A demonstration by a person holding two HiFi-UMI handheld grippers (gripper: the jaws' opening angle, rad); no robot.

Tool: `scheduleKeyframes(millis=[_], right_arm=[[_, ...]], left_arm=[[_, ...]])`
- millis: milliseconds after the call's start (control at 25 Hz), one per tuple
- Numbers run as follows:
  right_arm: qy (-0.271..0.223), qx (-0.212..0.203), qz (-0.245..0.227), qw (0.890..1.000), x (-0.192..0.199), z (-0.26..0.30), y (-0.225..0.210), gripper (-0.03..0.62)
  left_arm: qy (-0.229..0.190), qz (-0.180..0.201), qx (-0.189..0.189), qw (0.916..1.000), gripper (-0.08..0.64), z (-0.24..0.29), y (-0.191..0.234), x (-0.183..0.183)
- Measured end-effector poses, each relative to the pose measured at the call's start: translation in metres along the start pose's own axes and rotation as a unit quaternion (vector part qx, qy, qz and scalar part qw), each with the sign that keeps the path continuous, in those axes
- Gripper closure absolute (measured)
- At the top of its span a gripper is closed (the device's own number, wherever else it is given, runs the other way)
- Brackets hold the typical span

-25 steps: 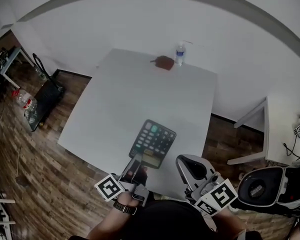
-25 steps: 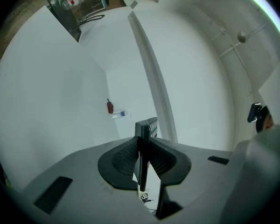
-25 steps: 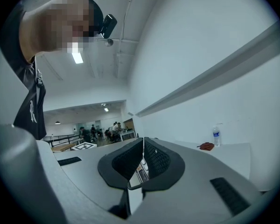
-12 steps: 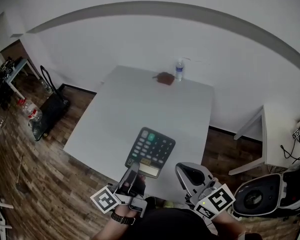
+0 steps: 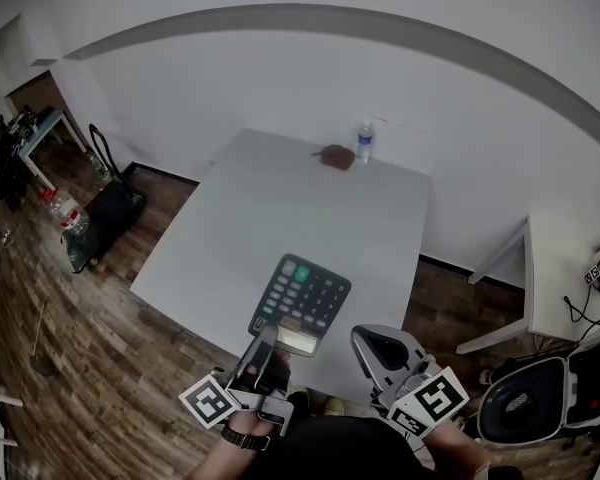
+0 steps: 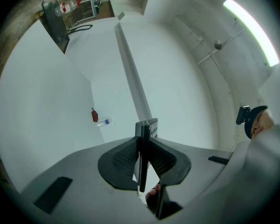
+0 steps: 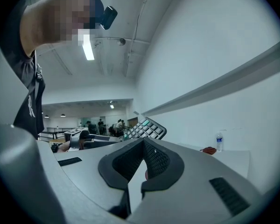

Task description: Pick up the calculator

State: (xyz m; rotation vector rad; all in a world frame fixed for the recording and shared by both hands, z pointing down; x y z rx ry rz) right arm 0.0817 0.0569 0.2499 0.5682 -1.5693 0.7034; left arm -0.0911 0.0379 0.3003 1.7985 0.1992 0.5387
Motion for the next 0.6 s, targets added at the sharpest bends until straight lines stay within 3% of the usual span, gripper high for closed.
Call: scheduleKeyframes(millis=[360,600], right_arm=[[0.001,-0.005,0.003,1.000,0.001,0.009,-0.024,0.579],[0.001,-0.005,-0.001,1.000,0.000,0.010,-0.010,0.580]], left_arm=[[-0.003,-0.003,-0.005,1.0000,0.509,0.024,0.006,0.002],[-0.001,-0.002,0.001,1.0000,0.509,0.015,0.002,-0.004]])
Point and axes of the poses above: the fingertips, and each gripper's own axes: z forward along the fingers, y to its left, x out of its underside, the point moved 3 cm from there along -z, backward along the fingers, and after that the axes turned 5 degrees about -y, right-handed, at the moved point
